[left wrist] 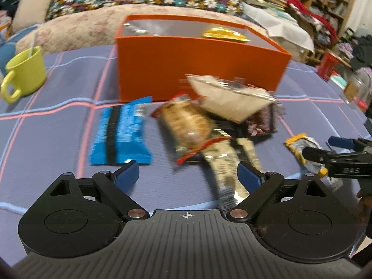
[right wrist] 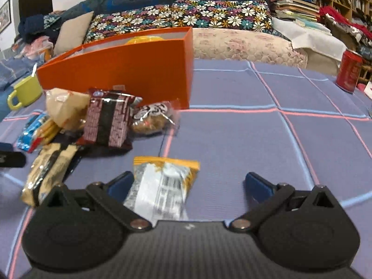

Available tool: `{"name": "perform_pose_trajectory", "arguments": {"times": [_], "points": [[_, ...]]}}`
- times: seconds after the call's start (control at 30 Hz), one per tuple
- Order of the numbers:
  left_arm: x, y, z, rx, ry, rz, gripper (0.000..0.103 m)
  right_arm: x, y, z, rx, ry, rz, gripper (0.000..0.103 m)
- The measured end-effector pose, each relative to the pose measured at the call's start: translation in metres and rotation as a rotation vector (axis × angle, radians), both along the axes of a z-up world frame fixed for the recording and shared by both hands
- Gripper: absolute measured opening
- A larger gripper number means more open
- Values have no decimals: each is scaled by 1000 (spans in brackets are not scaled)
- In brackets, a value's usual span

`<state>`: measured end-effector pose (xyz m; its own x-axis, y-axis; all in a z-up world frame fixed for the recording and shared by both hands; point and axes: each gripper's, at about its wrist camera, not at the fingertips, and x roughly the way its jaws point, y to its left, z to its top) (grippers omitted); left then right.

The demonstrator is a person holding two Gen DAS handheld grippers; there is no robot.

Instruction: Organize snacks

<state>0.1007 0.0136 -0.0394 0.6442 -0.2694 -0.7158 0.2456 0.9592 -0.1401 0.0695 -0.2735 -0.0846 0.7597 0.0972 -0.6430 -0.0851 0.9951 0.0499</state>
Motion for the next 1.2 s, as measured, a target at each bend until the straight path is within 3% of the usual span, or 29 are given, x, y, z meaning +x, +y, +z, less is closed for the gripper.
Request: {"name": "perform_pose_trajectory", "arguments": {"times": [0.17,0.23,0.33,0.37,0.4,0.5,0.73,0.8,0.93,1.07,1.2], "points": [[1,-32,-5,0,-6,-67,74,-15,-16,3,5,-17,-12,102],[5,-43,-12,46,-2,-62,67,-14,-19,4,21,-13,-16,102],[4,-50,-20,115,-13,-67,38,-12,-18,5,27,-16,-13,102],[2,-50,-19,134,-18,-71,21,-11,-17,6,28,-17,-9,102],[0,-47,-17,131,-13,-76,21,-11,-15,7,30,-19,-4,102],[-6,-30,-16,90,19,-74,21,-11,-10,7,16,-19,19,102],[-25,7,-19,135,-2,-52,29,-13,6,0,-53,-13,99,102],[-24,14,-18,129,3,-35,39,-10,11,-1,-54,-4,107,102],[-23,22,-17,94,17,-19,44,-11,23,0,19,39,172,102],[-27,20,-14,110,-8,-19,67,-20,30,4,9,11,215,102],[-27,16,-12,125,-28,-19,69,-16,17,4,-4,12,150,102]]}}
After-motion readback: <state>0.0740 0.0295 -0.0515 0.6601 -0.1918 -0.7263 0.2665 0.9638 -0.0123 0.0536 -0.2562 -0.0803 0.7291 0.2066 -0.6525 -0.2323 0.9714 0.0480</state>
